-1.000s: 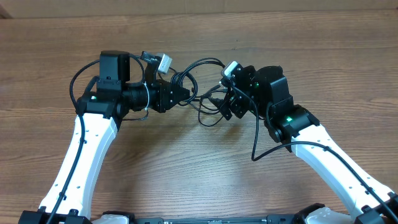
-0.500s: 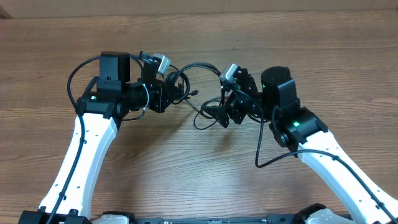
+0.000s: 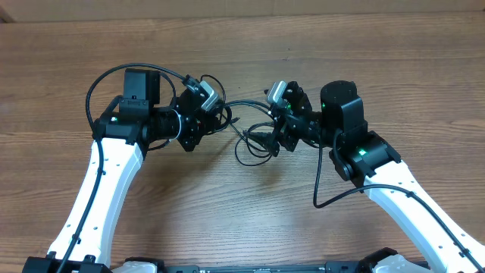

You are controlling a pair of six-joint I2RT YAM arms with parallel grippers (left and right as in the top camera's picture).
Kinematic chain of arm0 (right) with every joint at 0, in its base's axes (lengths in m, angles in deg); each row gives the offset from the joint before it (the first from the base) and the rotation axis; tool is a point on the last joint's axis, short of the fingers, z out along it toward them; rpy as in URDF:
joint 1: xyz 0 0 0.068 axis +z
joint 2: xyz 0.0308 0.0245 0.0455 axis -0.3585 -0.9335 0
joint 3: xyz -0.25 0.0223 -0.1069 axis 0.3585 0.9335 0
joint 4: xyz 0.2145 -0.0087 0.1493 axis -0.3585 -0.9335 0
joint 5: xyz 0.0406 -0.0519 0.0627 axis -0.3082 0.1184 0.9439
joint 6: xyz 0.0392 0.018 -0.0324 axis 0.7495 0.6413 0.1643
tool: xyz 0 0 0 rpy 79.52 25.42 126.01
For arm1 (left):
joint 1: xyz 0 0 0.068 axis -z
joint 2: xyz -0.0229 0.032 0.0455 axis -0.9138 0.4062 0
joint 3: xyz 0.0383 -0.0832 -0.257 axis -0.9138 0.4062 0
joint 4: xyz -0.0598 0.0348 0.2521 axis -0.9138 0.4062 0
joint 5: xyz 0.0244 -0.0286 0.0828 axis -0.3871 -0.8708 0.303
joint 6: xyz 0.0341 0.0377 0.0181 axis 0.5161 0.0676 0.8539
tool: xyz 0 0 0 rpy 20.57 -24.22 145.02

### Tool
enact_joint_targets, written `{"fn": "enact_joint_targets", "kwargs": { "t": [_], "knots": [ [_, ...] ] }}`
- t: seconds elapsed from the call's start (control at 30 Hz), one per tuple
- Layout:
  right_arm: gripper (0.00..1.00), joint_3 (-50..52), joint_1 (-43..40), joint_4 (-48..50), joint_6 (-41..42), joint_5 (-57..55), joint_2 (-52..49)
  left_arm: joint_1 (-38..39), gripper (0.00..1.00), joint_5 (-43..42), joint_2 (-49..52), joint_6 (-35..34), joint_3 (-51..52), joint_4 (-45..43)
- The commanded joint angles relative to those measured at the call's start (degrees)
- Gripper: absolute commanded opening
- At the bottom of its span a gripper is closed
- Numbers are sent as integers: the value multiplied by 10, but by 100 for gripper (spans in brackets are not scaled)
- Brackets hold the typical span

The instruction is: Untangle cables

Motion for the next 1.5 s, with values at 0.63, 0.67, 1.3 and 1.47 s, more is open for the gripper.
{"fn": "enact_joint_targets", "kwargs": {
  "t": [0.63, 0.67, 1.3, 1.47],
  "knots": [
    [99, -9, -1, 48, -90, 134, 9, 59, 4, -87, -13, 188, -15, 22],
    [98, -9, -1, 47, -90, 140, 9, 67, 4, -85, -13, 193, -15, 22],
    [24, -9, -1, -1, -90, 134, 8, 95, 4, -67, -14, 203, -15, 9],
    [4, -9, -1, -18, -90, 134, 6, 95, 4, -67, -14, 201, -15, 3]
  ]
}}
